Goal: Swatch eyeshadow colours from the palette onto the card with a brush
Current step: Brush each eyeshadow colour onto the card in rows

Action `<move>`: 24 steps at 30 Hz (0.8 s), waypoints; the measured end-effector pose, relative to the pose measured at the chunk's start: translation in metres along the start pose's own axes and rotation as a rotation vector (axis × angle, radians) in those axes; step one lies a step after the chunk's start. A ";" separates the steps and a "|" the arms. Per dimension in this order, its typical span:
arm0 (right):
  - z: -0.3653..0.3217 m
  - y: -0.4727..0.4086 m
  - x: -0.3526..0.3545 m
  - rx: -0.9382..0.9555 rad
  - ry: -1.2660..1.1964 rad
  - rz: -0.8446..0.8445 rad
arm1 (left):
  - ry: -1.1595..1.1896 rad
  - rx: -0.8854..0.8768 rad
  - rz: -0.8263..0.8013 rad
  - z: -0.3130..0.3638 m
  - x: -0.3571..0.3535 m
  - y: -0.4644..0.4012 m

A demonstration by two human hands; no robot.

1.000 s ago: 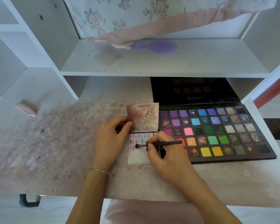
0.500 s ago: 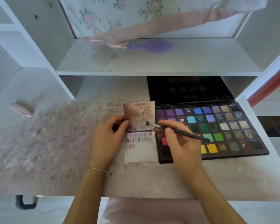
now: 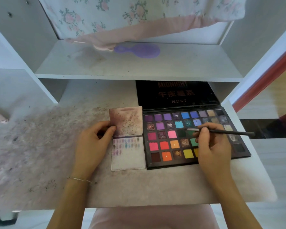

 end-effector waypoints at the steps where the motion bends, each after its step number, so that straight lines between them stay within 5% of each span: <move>1: 0.000 0.001 0.000 0.008 0.019 -0.003 | -0.001 0.000 0.000 0.000 0.000 0.000; 24: 0.009 -0.003 -0.006 0.022 0.188 -0.087 | 0.009 -0.002 0.008 0.002 0.000 0.002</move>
Point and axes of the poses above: each hand's wrist, its own y-axis away from the middle knuckle, its own x-axis out of the back of the hand, z = x × y, the point moved 2 cm from there along -y, towards the middle knuckle, and after that the axes turned 8 degrees about -z, right-handed, at the moved point
